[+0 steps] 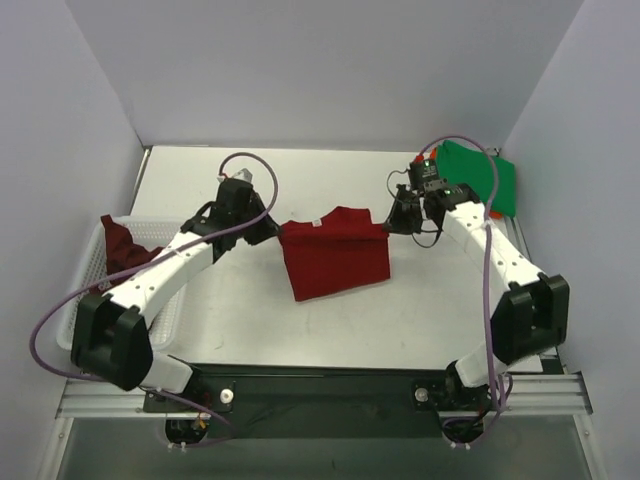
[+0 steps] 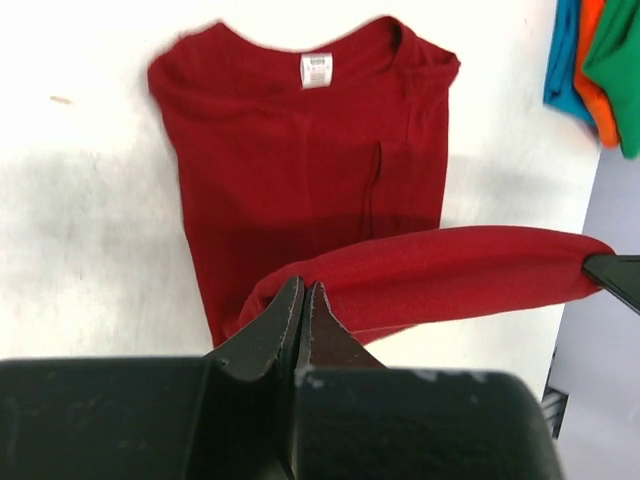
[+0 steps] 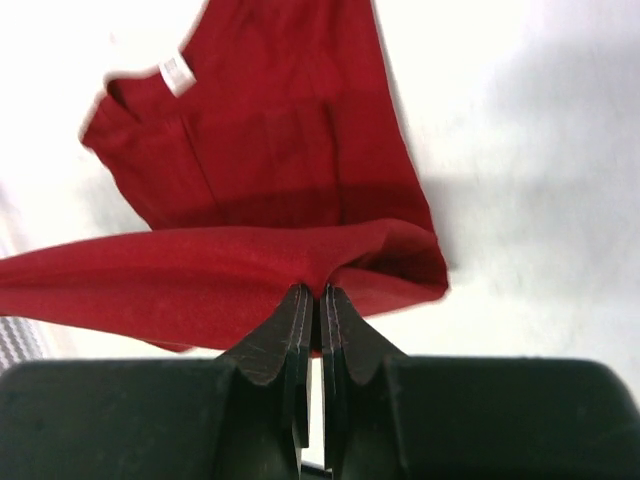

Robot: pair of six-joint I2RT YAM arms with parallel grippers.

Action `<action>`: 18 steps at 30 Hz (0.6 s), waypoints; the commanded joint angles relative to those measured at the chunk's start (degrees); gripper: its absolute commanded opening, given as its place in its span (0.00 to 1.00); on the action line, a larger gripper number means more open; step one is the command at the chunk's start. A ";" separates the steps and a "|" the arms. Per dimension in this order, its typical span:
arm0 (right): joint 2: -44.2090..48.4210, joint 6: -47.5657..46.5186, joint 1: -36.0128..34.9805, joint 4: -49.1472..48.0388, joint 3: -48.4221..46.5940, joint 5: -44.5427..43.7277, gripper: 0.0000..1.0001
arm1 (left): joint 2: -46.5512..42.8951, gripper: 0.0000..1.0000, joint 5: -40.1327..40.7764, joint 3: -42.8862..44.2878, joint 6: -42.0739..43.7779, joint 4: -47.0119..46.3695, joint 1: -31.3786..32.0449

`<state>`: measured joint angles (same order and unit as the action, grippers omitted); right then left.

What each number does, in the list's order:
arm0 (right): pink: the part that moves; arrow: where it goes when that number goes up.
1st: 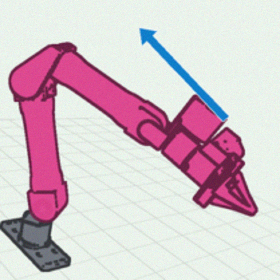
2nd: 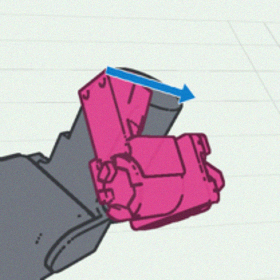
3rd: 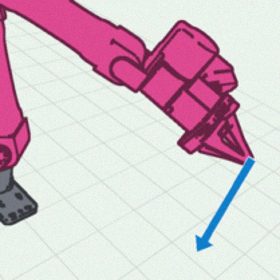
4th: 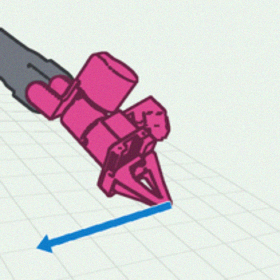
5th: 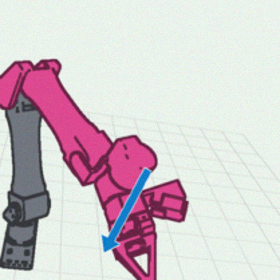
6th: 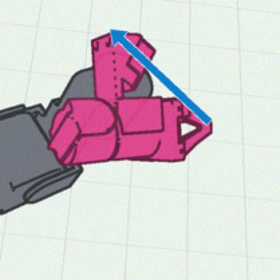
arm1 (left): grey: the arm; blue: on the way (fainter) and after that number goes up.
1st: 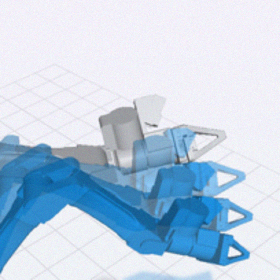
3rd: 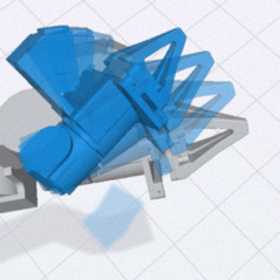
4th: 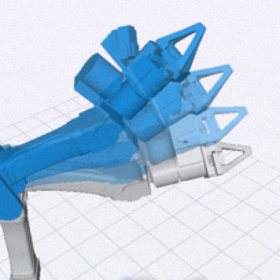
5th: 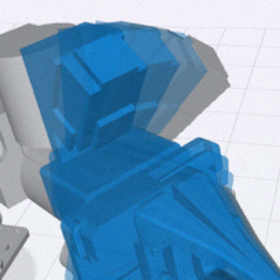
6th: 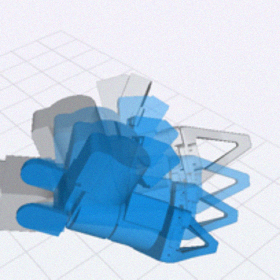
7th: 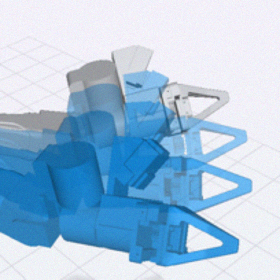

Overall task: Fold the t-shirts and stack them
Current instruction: Fold the long partially folded tshirt into a neat square

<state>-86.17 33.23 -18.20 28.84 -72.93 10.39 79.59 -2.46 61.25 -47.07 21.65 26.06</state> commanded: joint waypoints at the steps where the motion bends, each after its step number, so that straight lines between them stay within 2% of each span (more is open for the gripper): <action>1: -7.24 -2.82 2.81 0.25 -9.56 4.09 0.00 | 8.00 0.00 -2.55 7.10 2.42 -3.45 -4.25; 3: -13.30 -3.26 3.95 0.34 -13.36 5.42 0.00 | 13.71 0.00 -3.78 9.05 2.42 -3.98 -5.93; 9: -31.84 -4.67 4.84 0.69 -32.52 11.66 0.01 | 26.11 0.00 -6.68 14.50 2.07 -6.88 -11.29; 10: -36.65 -4.76 4.92 0.69 -38.20 12.54 0.01 | 27.27 0.00 -7.20 14.86 1.98 -7.84 -12.43; 12: -43.34 -4.67 4.75 0.69 -43.59 14.04 0.01 | 29.82 0.00 -8.43 15.21 1.37 -10.29 -13.67; 14: -47.40 -4.23 4.57 0.69 -51.74 15.35 0.02 | 31.06 0.00 -9.05 15.12 0.67 -11.63 -14.98; 18: -55.14 -3.00 4.14 -0.88 -59.52 16.15 0.07 | 34.74 0.00 -8.88 16.70 0.75 -12.16 -15.52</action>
<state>-140.14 30.20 -14.20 28.38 -126.98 25.63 112.88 -11.60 74.32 -46.50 12.45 11.42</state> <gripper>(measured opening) 0.058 0.034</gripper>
